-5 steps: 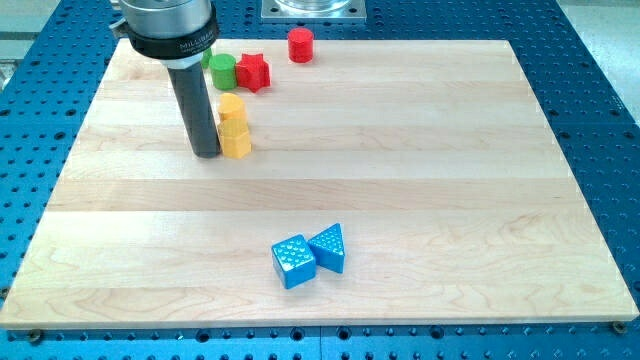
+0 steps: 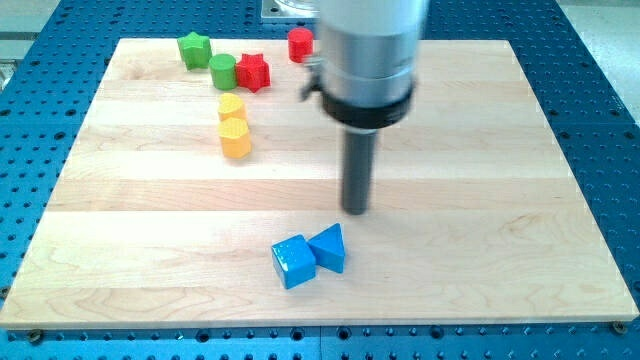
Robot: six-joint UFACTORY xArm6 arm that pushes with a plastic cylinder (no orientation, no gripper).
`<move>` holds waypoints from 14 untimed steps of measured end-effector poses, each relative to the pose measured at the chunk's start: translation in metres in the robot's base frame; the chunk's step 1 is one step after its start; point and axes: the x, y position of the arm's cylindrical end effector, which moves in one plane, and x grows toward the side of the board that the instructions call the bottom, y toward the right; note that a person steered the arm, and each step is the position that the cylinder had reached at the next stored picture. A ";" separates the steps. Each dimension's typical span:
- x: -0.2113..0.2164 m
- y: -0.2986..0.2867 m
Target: Separate the blue blocks
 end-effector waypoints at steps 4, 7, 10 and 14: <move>0.034 -0.067; 0.076 -0.116; 0.006 -0.125; -0.002 -0.180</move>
